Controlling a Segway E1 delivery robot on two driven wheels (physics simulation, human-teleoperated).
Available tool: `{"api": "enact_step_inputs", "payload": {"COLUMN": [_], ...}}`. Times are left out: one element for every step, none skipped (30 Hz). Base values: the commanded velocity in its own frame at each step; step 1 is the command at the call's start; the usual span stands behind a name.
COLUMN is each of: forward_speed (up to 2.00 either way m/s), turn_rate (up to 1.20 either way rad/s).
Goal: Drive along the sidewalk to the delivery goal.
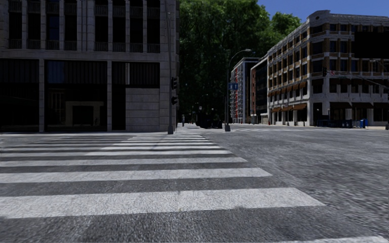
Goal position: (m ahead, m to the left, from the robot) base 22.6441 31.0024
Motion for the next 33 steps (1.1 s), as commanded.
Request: {"api": "enact_step_inputs", "payload": {"forward_speed": [2.00,2.00,2.00,2.00,2.00,2.00,2.00,2.00,2.00,2.00,2.00,2.00,2.00,2.00,2.00,2.00,2.00,2.00,2.00,2.00,2.00,2.00,2.00,2.00,2.00,2.00,2.00,2.00,2.00,2.00,2.00,2.00,2.00], "turn_rate": [0.00,0.00,0.00,0.00,0.00,0.00,0.00,0.00,0.00,0.21,0.38,0.43,0.43,0.44,0.45,0.45,0.45,0.45,0.45,0.45,0.45,0.45,0.43,0.43,0.43,0.43,0.43,0.43,0.43,0.43,0.43,0.43,0.43]}}
